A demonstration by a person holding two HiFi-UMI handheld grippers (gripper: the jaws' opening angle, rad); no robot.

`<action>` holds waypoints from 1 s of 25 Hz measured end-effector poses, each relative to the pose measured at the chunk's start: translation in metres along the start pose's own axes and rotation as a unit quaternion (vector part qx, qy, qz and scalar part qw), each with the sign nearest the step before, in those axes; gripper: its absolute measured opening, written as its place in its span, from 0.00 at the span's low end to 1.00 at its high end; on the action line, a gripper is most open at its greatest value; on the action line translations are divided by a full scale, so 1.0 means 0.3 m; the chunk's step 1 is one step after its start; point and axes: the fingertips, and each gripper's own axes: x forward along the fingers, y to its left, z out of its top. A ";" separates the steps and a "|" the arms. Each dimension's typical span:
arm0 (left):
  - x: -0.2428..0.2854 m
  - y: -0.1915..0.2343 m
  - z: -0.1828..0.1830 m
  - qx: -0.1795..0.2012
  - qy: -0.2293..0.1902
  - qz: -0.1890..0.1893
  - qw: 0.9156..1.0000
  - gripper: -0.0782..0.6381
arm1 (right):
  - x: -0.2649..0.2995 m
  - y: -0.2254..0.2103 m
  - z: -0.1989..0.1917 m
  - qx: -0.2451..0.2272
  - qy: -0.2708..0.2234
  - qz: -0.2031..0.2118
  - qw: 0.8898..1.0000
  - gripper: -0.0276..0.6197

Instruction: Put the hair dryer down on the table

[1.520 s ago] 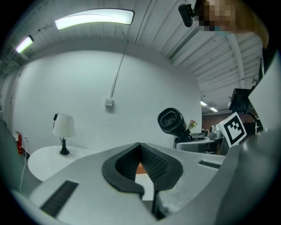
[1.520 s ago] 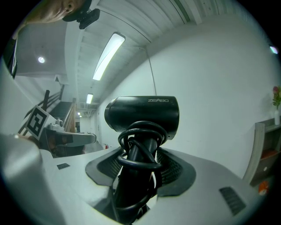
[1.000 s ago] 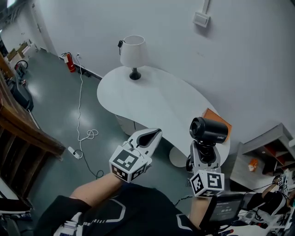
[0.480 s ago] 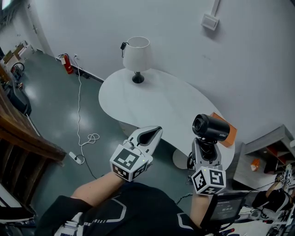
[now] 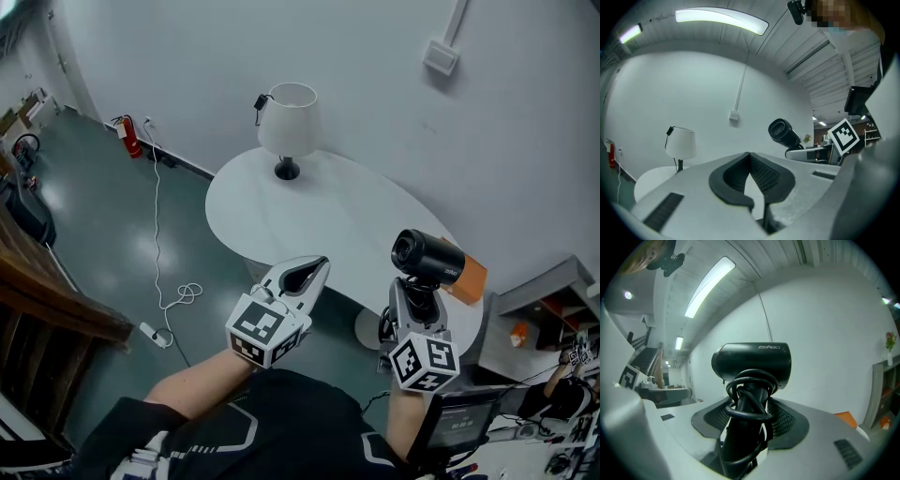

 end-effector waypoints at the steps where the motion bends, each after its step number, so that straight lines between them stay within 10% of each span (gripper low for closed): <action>1: -0.004 0.016 -0.001 0.001 0.001 -0.002 1.000 0.12 | 0.009 0.015 -0.003 0.000 0.000 -0.001 1.000 0.43; 25: 0.186 0.259 -0.056 0.016 0.031 -0.004 0.999 0.12 | 0.361 -0.020 -0.071 0.025 0.041 0.002 0.999 0.43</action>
